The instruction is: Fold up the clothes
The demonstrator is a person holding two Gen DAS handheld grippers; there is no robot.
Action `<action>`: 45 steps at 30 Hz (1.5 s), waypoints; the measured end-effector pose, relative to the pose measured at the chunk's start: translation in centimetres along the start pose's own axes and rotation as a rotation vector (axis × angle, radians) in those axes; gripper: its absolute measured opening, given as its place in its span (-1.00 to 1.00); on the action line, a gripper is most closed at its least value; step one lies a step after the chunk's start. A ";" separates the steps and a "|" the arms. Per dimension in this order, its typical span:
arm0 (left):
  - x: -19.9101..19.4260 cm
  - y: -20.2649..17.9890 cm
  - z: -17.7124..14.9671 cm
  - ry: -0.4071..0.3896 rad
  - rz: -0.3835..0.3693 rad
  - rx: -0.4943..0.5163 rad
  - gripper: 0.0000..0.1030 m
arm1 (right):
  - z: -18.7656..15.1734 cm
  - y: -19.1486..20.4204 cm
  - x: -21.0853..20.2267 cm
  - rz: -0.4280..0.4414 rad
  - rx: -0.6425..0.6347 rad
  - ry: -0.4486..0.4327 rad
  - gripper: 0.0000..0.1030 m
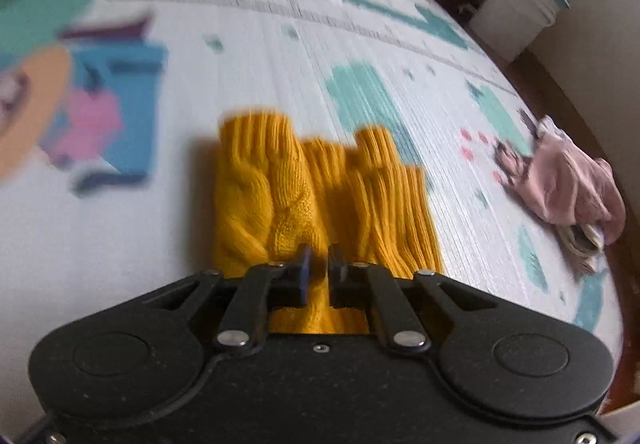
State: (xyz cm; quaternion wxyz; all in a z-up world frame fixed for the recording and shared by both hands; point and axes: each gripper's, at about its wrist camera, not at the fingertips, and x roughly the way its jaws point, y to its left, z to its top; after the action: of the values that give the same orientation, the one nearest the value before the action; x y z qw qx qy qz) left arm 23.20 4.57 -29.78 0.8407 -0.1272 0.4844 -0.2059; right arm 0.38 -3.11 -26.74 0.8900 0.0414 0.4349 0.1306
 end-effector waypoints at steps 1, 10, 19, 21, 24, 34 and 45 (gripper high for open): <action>0.2 0.3 -0.1 0.007 -0.022 -0.012 -0.79 | -0.3 -0.6 0.3 -0.011 0.019 0.014 -0.73; -11.7 6.0 -2.0 -0.185 -0.090 -0.104 -0.14 | -1.0 -1.4 0.2 -0.059 0.011 0.041 -0.66; -23.7 14.4 -16.0 -0.219 0.211 -0.386 -0.02 | -1.5 1.3 -1.3 -0.081 -0.219 -0.038 -0.54; -23.8 15.1 -18.1 -0.193 0.218 -0.412 0.00 | -1.3 2.0 -1.2 -0.079 -0.235 -0.039 -0.54; -22.5 15.2 -19.8 -0.150 0.198 -0.433 0.00 | -1.0 2.2 -1.2 -0.092 -0.237 -0.036 -0.54; -18.5 11.9 -19.8 -0.165 0.323 -0.319 -0.49 | -0.7 2.2 0.3 -0.119 -0.245 -0.025 -0.50; -19.9 8.1 -16.0 -0.298 0.226 -0.044 -0.95 | -0.4 -2.8 -0.3 0.003 0.150 0.046 -0.81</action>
State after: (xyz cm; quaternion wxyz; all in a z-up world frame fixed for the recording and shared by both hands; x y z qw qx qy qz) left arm 2.25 20.83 -25.95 0.9180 -0.1195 0.3700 -0.0784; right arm 0.48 -5.90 -27.27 0.8740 0.1057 0.4637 0.0997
